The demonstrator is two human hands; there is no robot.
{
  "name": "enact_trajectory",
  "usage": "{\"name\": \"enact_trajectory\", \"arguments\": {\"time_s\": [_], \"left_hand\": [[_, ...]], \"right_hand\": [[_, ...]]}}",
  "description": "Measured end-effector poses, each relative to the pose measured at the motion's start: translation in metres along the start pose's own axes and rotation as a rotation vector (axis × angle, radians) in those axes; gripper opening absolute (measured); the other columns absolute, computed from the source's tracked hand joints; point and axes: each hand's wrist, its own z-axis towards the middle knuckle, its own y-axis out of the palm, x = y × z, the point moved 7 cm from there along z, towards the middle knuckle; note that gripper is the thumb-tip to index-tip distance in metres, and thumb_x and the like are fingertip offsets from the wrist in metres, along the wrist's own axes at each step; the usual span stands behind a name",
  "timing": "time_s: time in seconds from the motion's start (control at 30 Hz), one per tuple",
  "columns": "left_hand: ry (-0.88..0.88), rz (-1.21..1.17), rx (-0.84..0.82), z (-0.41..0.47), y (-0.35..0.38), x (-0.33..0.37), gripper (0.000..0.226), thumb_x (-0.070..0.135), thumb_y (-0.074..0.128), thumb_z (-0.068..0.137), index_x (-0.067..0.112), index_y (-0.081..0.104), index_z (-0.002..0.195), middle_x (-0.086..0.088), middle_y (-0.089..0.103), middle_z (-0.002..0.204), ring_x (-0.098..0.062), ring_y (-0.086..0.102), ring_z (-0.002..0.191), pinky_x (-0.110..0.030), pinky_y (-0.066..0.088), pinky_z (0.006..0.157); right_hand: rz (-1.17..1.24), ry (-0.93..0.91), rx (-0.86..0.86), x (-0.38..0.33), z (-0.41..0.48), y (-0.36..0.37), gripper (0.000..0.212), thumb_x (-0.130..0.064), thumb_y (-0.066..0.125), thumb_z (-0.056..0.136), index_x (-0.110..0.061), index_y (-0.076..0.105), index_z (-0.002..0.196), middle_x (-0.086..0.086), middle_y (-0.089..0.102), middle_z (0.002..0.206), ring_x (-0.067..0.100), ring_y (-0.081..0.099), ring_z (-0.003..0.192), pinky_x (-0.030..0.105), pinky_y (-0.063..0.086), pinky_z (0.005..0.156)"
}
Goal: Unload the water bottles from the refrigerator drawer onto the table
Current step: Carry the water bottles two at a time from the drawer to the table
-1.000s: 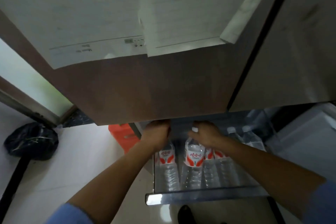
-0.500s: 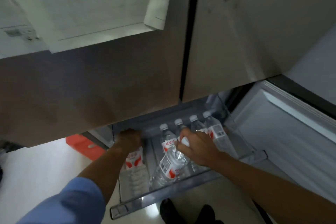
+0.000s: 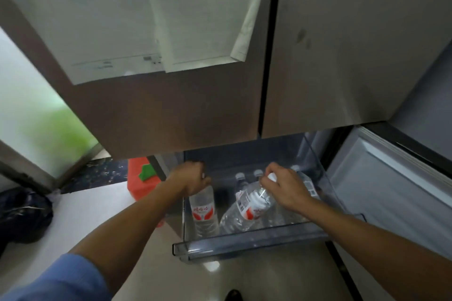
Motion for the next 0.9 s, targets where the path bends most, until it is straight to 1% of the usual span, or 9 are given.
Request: {"name": "enact_trajectory", "arguments": {"time_s": [0.1,0.2,0.33,0.43,0.53,0.63,0.73,0.83,0.9], "left_hand": [[-0.034,0.005,0.194,-0.046,-0.023,0.001,0.037,0.043,0.046,0.091,0.011,0.048,0.111,-0.016,0.066,0.100,-0.035,0.063,0.091,-0.041,0.053,0.077],[-0.091,-0.036,0.406,-0.097,-0.046,0.002,0.035,0.044,0.044,0.093,0.013,0.045,0.110,-0.012,0.066,0.090,-0.032,0.063,0.080,-0.038,0.051,0.070],[-0.196,-0.155,0.648,-0.176,-0.082,-0.009,0.029,0.040,0.049,0.091,0.013,0.052,0.102,-0.015,0.066,0.088,-0.034,0.060,0.078,-0.035,0.042,0.062],[-0.311,-0.235,0.779,-0.242,-0.101,-0.026,0.026,0.038,0.051,0.090,0.013,0.055,0.093,-0.018,0.066,0.084,-0.037,0.060,0.076,-0.037,0.043,0.060],[-0.429,-0.261,0.831,-0.307,-0.109,-0.049,0.026,0.039,0.051,0.089,0.014,0.055,0.090,-0.015,0.064,0.081,-0.037,0.060,0.077,-0.038,0.048,0.062],[-0.529,-0.212,0.828,-0.374,-0.104,-0.075,0.029,0.040,0.051,0.089,0.013,0.058,0.093,-0.015,0.066,0.085,-0.035,0.060,0.078,-0.039,0.050,0.065],[-0.622,-0.146,0.785,-0.445,-0.082,-0.106,0.029,0.042,0.053,0.088,0.014,0.060,0.095,-0.013,0.068,0.090,-0.034,0.061,0.081,-0.038,0.049,0.066],[-0.756,-0.102,0.707,-0.523,-0.047,-0.141,0.028,0.042,0.051,0.090,0.015,0.057,0.097,-0.011,0.066,0.089,-0.029,0.059,0.078,-0.034,0.043,0.062],[-0.841,-0.098,0.666,-0.583,-0.020,-0.166,0.027,0.042,0.051,0.091,0.016,0.054,0.097,-0.007,0.062,0.084,-0.024,0.054,0.073,-0.031,0.039,0.059]], "right_hand": [[0.034,-0.038,0.111,-0.007,-0.013,-0.028,0.018,-0.030,0.061,0.091,-0.020,0.052,0.080,-0.002,0.060,0.070,0.016,0.057,0.065,0.026,0.039,0.054],[0.090,-0.059,0.224,-0.016,-0.035,-0.056,0.017,-0.028,0.060,0.092,-0.015,0.055,0.082,0.002,0.061,0.072,0.019,0.057,0.067,0.025,0.039,0.054],[0.181,-0.063,0.363,-0.031,-0.077,-0.085,0.019,-0.027,0.059,0.093,-0.009,0.058,0.088,0.006,0.062,0.078,0.021,0.056,0.071,0.031,0.036,0.059],[0.266,-0.072,0.408,-0.051,-0.108,-0.091,0.021,-0.027,0.056,0.094,-0.007,0.060,0.092,0.005,0.061,0.079,0.018,0.053,0.070,0.029,0.037,0.055],[0.293,-0.140,0.370,-0.091,-0.130,-0.084,0.019,-0.026,0.057,0.093,-0.007,0.060,0.092,0.005,0.062,0.080,0.018,0.054,0.071,0.023,0.038,0.054],[0.273,-0.259,0.258,-0.144,-0.145,-0.054,0.020,-0.029,0.059,0.092,-0.009,0.060,0.091,0.007,0.063,0.083,0.023,0.060,0.074,0.029,0.047,0.057],[0.149,-0.403,0.098,-0.205,-0.172,-0.002,0.024,-0.038,0.058,0.093,-0.014,0.054,0.095,0.005,0.062,0.088,0.021,0.063,0.076,0.035,0.057,0.063],[-0.043,-0.589,-0.040,-0.272,-0.210,0.064,0.024,-0.042,0.055,0.093,-0.018,0.051,0.092,0.006,0.062,0.087,0.024,0.060,0.075,0.030,0.050,0.058],[-0.145,-0.714,-0.129,-0.315,-0.243,0.114,0.025,-0.043,0.053,0.092,-0.018,0.056,0.096,0.011,0.067,0.092,0.028,0.060,0.079,0.034,0.047,0.064]]}}
